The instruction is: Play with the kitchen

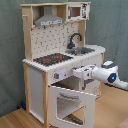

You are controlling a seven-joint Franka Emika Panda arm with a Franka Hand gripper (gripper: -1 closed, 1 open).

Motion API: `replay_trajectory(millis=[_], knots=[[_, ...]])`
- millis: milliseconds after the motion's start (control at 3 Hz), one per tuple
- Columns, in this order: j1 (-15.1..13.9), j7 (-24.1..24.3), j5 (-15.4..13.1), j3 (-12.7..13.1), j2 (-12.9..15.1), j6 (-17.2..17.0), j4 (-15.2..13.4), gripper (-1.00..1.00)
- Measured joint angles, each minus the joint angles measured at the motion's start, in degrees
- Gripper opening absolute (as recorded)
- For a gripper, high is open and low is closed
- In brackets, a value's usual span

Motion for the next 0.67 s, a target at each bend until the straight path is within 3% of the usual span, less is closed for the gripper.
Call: replay_trajectory(millis=[333, 667], knots=[[-4.10, -0.08, 0.00, 0.84, -0.01, 3.77, 2.23, 1.00], [-4.52, -0.81, -0.01, 1.07, -0.01, 4.05, 4.40, 1.00]])
